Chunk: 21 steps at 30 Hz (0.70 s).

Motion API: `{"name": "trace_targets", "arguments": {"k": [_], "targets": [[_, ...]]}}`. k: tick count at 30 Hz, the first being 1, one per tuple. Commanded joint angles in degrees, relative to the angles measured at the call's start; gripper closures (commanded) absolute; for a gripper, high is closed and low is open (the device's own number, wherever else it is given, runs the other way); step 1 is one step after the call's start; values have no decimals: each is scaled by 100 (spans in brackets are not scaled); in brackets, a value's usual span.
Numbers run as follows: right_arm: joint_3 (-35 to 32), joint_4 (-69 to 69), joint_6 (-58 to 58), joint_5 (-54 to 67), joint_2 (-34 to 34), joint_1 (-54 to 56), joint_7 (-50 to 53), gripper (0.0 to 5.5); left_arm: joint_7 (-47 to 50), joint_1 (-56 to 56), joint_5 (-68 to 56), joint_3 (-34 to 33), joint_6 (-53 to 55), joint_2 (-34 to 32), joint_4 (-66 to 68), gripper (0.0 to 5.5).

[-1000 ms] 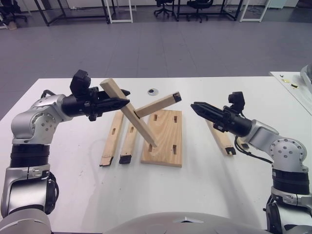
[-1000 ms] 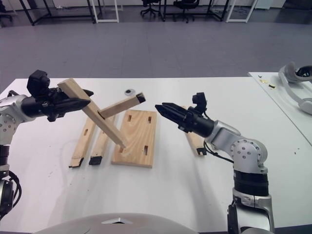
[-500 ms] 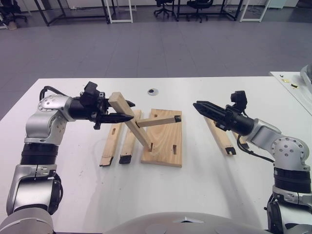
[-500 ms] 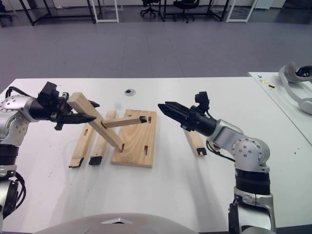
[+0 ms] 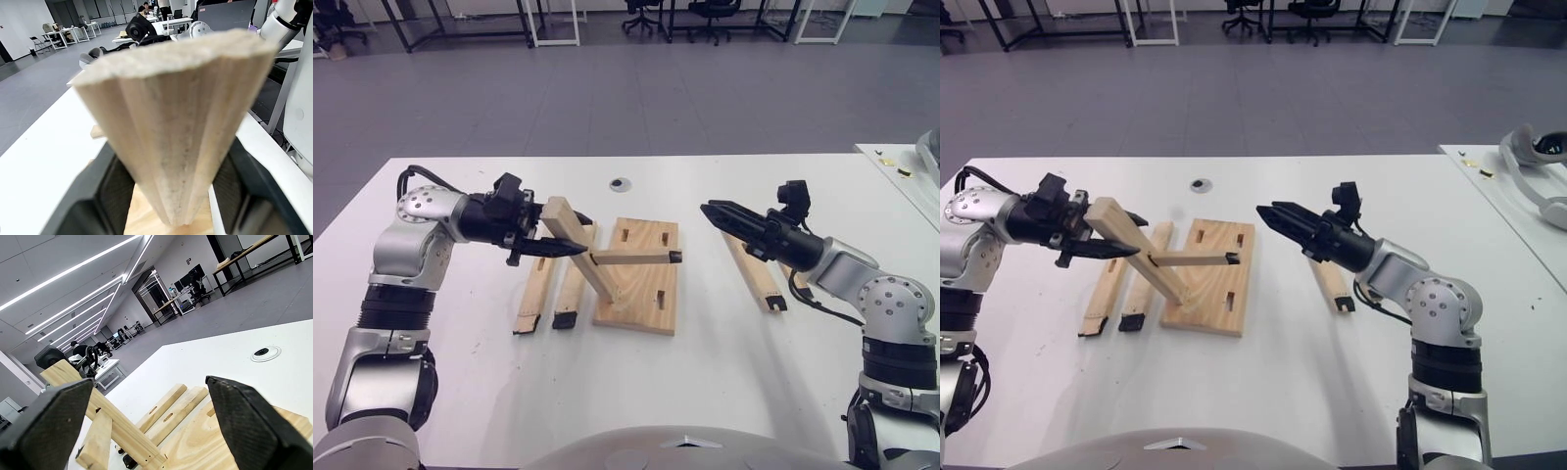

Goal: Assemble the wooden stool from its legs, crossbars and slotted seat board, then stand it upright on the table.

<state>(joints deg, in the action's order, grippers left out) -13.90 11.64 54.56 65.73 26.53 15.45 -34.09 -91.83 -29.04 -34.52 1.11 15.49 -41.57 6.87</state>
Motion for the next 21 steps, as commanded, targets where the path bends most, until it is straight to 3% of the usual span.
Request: {"name": "trace_targets", "arguments": {"k": [1,13,18,21], "targets": [[-51,82,53,78,-20,20,110,123,-43,-71,135,114,-100,-25,26,344],[-64,123,62,113,-157,109,389,123,219,951,773,727,-564,16,439,344],[-93,49,27,115,-238,145,554,123,293,726,673,902,95,-132,465,344],[-117,43,27,138,-282,149,629,123,388,546,664,958,394,-125,497,274]]}}
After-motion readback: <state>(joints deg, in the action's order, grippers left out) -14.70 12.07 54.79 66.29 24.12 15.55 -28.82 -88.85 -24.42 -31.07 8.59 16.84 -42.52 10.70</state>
